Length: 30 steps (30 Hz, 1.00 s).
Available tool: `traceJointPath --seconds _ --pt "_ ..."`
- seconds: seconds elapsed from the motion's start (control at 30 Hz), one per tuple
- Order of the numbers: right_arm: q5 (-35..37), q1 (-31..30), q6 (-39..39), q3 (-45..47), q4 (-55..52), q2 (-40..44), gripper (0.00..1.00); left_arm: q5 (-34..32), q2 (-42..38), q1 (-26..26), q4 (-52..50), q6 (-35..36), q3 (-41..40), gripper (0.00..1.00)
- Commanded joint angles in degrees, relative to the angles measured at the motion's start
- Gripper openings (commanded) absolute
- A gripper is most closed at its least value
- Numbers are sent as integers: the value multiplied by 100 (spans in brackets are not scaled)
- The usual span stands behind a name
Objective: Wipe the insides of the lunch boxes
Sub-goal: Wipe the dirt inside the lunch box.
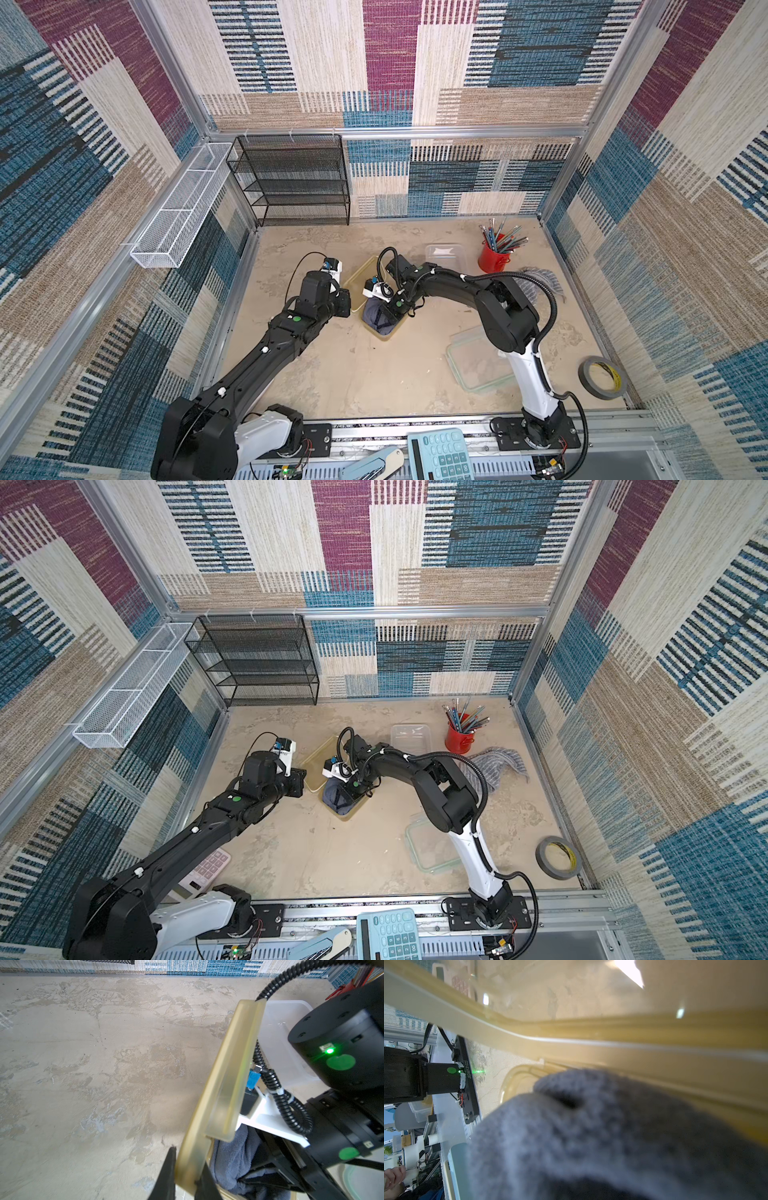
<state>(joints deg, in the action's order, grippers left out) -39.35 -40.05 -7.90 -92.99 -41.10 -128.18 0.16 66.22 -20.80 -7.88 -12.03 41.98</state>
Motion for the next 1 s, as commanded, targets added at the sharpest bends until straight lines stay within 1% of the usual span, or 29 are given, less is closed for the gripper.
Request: traceJointPath --seconds 0.0,0.13,0.33,0.67,0.97 --pt "3858 55 139 -52 -860 -291 15 -25 -49 -12 203 44 7 0" --pt "4355 81 209 -298 -1019 -355 15 -27 -76 -24 155 58 -7 1" --pt "4829 118 235 -740 -1294 -380 14 -103 -92 -53 116 59 -66 0" --pt "5118 225 170 -702 -1205 -286 14 -96 -30 -52 121 44 -14 0" --pt "5933 357 269 -775 -897 -353 17 7 -78 -54 76 44 -63 0"
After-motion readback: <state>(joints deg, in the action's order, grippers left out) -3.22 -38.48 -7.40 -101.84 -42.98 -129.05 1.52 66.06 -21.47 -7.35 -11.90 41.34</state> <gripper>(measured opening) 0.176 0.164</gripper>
